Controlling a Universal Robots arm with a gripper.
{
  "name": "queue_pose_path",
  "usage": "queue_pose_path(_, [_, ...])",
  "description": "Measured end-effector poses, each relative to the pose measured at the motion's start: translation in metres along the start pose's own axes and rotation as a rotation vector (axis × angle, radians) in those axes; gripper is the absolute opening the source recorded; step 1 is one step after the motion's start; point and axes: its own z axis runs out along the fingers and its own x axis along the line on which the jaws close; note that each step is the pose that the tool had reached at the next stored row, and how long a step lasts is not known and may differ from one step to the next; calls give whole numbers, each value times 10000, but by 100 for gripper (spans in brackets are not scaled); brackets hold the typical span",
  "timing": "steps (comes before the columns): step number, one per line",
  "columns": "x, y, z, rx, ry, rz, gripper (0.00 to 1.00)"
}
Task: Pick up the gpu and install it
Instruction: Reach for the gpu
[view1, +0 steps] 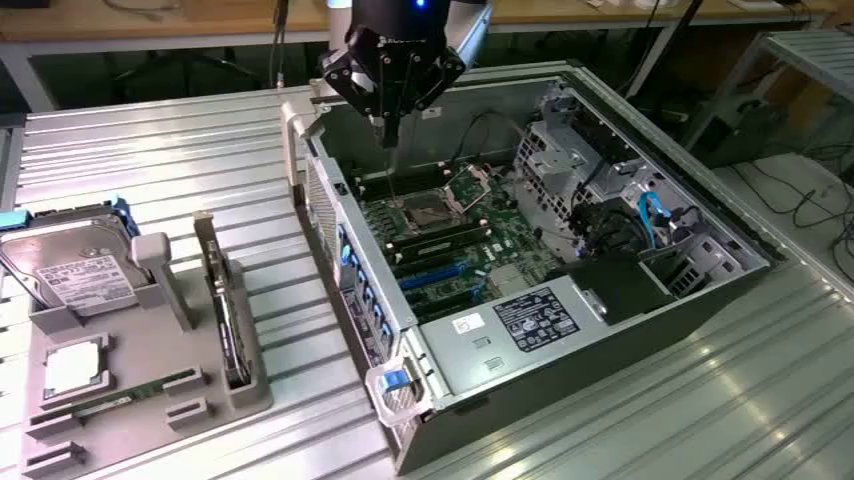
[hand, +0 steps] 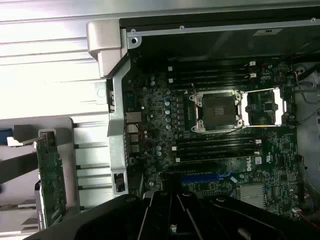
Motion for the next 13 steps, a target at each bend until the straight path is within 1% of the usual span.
queue_pose_path(4, [50,-5,-1,0,0,0,11])
queue_pose_path(13, [92,-8,-3,0,0,0,11])
